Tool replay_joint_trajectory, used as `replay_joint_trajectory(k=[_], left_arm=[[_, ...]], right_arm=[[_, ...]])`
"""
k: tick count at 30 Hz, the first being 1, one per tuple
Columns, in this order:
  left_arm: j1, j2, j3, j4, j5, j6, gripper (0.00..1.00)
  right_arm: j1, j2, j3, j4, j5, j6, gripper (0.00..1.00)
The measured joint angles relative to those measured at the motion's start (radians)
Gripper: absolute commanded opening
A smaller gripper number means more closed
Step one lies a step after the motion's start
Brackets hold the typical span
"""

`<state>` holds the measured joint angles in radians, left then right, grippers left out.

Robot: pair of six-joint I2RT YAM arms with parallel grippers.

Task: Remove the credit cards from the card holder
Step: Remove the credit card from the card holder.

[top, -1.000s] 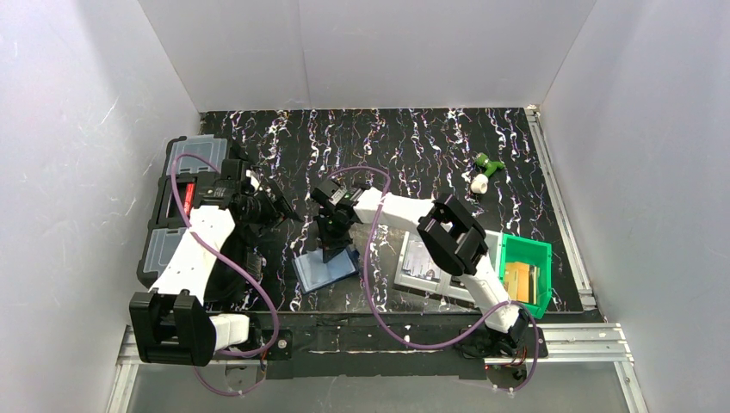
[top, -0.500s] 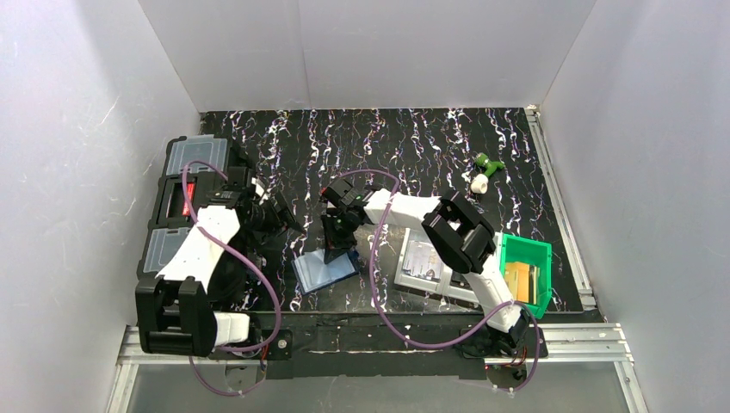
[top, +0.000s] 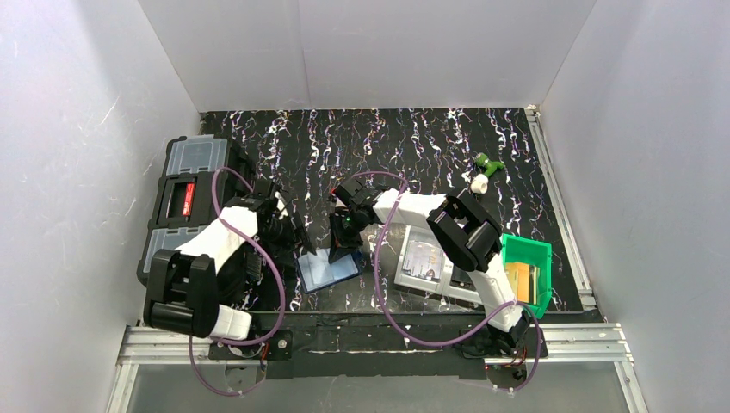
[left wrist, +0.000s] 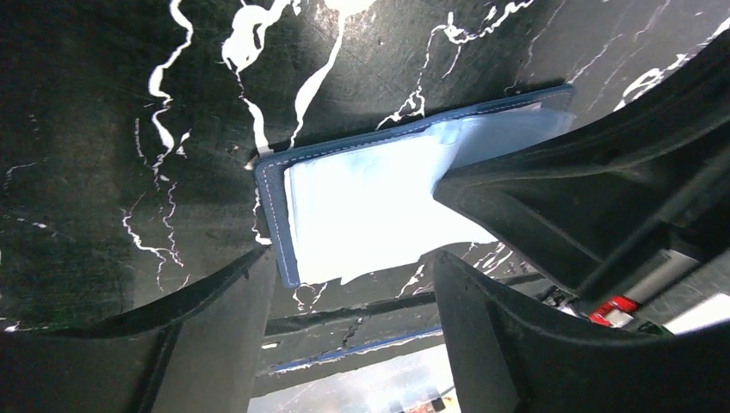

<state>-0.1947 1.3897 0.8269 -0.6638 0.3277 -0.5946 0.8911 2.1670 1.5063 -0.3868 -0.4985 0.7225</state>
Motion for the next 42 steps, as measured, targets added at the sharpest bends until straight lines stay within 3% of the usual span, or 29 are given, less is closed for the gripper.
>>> replay_joint_trajectory(k=[19,23,27,37,42], left_arm=[[-0.087,0.111,-0.033,0.098,-0.006,-0.037,0.45],[-0.094,0.117,-0.033,0.103,-0.006,-0.042,0.35],[-0.097,0.128,-0.033,0.106,-0.009,-0.047,0.18],[-0.097,0.139,-0.028,0.094,-0.018,-0.053,0.02],[-0.104,0.138,-0.009,0.082,-0.024,-0.053,0.0]], right_arm=[[-0.008,0.0,-0.02,0.03,-0.029,0.009,0.01],[-0.014,0.0,-0.022,0.03,-0.033,0.009,0.01],[-0.018,0.0,-0.022,0.029,-0.037,0.008,0.01],[-0.026,-0.002,-0.022,0.015,-0.038,0.006,0.19],[-0.024,-0.012,-0.022,0.01,-0.034,0.007,0.41]])
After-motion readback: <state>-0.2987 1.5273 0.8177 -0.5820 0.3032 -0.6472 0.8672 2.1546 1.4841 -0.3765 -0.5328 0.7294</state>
